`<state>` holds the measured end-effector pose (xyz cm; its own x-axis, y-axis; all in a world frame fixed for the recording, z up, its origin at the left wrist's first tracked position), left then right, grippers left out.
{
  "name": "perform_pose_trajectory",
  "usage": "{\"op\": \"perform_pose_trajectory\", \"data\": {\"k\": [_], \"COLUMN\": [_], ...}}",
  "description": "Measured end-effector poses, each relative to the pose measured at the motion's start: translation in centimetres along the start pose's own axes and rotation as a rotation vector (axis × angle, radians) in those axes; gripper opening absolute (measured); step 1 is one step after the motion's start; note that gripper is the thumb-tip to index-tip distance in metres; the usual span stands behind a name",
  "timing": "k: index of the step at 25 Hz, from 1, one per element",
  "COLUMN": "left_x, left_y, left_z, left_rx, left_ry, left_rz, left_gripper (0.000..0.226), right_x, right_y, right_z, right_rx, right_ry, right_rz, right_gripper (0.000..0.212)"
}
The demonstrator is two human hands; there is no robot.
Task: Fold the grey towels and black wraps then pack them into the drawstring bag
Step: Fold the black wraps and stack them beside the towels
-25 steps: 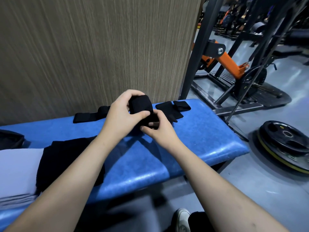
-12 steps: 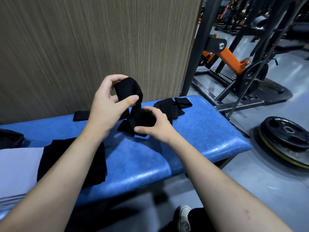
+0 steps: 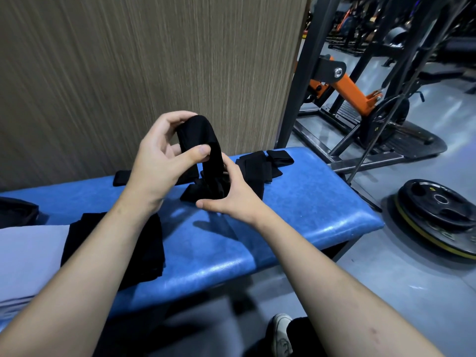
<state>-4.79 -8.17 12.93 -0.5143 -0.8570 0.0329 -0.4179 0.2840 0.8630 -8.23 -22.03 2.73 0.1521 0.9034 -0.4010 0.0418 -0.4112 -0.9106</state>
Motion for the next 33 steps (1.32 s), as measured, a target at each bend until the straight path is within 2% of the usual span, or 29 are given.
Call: {"op": "perform_pose_trajectory", "data": {"k": [9,14,21,26,30,33], "left_x": [-0.8,-0.8,-1.4,-0.8,-0.1,-0.8], "left_y": [0.6,1.0,1.1,0.6,0.5,0.6], "left_z": [0.5,0.6,1.1,1.3,1.4,1.3], "left_rx": [-0.149,-0.162,-0.173,-0.234,-0.245,-0.254], "left_ry": [-0.047,-0.001,0.044,0.055,0.049,0.124], "left_rz": [0.265,0.3,0.302,0.41,0.491,0.597], "left_gripper": [0.04,0.038,0.036,0.05,0.034,0.028], "right_x": [0.4,0.5,-0.9,-0.3,0.3,0.0], "right_y": [-1.8,-2.8,-3.0,-3.6,-4.4,-4.5], "right_z": [2.6,3.9,4.3,4.9,5.2,5.1], "right_rx": [0.026,0.003,-0.057,-0.078,-0.102,-0.128], "right_ry": [-0.326,-0.282,-0.139,-0.151,-0.127,-0.084], "right_rz": [-0.15,-0.086,-0.017,0.008,-0.058,-0.203], "right_gripper": [0.118,0.12,0.118,0.121,0.122,0.122]}}
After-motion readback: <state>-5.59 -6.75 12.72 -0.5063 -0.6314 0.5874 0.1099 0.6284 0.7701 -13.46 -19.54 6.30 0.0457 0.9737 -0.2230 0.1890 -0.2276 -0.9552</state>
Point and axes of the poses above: each hand's wrist, its own z-axis away from the middle knuckle, its own x-axis out of the palm, y = z × x, the point moved 6 cm from there along -z, towards the middle knuckle
